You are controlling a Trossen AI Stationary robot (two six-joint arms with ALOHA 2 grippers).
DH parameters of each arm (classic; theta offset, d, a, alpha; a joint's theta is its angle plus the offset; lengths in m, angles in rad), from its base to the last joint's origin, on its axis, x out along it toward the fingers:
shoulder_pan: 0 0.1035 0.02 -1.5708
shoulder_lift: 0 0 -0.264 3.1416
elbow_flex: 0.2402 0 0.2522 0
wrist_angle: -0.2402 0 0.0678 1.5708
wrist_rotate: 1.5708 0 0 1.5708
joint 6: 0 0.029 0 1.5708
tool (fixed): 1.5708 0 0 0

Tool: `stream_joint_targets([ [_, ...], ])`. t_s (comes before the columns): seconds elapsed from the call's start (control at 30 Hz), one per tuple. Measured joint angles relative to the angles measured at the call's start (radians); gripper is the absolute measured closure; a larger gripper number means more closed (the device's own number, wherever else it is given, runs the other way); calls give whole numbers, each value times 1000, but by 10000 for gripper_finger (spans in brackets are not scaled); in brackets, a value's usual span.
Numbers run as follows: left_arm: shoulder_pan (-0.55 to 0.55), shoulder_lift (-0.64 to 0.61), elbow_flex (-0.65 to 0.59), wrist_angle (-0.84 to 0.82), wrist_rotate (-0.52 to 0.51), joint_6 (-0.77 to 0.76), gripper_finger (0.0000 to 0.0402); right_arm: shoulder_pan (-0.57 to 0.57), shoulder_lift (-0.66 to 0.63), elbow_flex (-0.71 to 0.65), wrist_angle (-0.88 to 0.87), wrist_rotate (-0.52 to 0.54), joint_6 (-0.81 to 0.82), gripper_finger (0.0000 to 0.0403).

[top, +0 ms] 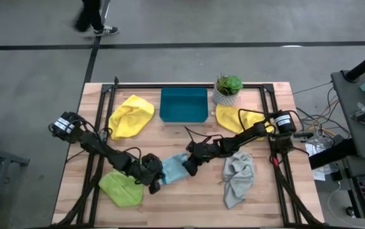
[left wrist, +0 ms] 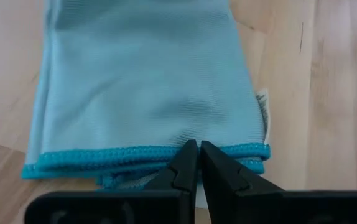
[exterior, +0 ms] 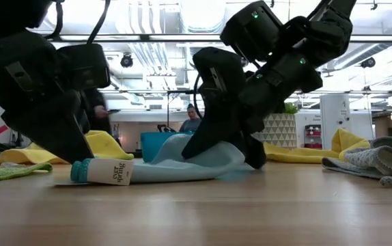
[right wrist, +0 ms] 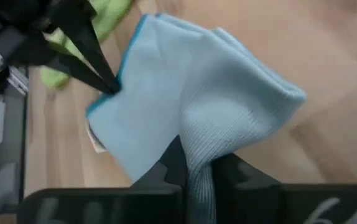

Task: Fold microfiber towels
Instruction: Put the folded blue microfiber cloth into the blue bin

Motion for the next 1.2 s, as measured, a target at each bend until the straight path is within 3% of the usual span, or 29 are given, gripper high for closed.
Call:
stream_joint_targets([
  [0.2, 0, -125, -2, -97, -37, 83, 393, -29, -64, 27, -93, 2, -30, 384],
  [0.37, 2, -268, -2, -201, -141, 182, 393, -72, -82, 133, -275, -1, -110, 386],
  [0.57, 5, -463, -2, -209, -410, 421, 393, -137, -56, 372, -577, -1, -289, 387],
  [0.8, 6, -645, 0, -111, -677, 735, 393, -226, -45, 612, -721, -5, -433, 387],
  [0.97, 6, -712, -2, -47, -695, 886, 393, -307, -45, 723, -735, -17, -451, 387],
  [1.2, 6, -717, -5, -55, -708, 922, 393, -421, -45, 775, -656, -18, -411, 388],
])
